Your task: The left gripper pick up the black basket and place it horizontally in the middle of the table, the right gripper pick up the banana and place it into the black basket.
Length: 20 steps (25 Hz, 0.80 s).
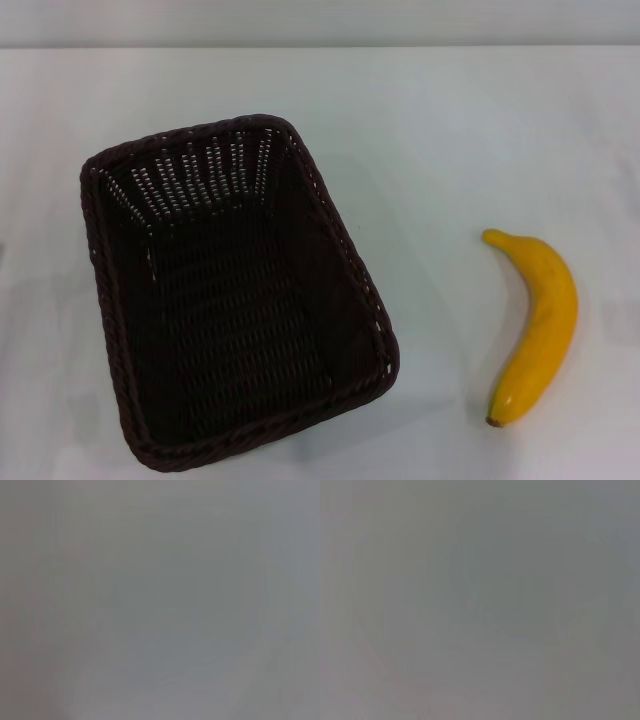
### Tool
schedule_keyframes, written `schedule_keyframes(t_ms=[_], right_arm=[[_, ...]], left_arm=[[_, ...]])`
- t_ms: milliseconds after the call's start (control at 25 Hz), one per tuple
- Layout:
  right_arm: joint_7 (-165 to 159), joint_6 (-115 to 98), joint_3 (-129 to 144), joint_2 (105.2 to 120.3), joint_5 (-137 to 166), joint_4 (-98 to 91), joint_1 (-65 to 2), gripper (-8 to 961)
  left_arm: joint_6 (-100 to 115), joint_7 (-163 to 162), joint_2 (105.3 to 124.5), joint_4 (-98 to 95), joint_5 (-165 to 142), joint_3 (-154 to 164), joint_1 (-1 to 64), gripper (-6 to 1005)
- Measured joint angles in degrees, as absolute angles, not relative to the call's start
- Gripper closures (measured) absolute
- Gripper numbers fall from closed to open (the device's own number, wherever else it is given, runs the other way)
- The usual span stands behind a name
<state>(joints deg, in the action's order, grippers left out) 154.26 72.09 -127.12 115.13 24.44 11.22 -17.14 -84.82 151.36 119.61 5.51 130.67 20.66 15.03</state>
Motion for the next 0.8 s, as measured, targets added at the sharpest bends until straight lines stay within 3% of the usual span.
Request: schedule_keyframes(t_ms=[800], right_arm=[[154.24,72.43,-126.53,115.22,24.43,11.40,-17.67,81]], left_arm=[[-81.44,134.41,118.95,-2.05,125.21,20.75,15.06,128]])
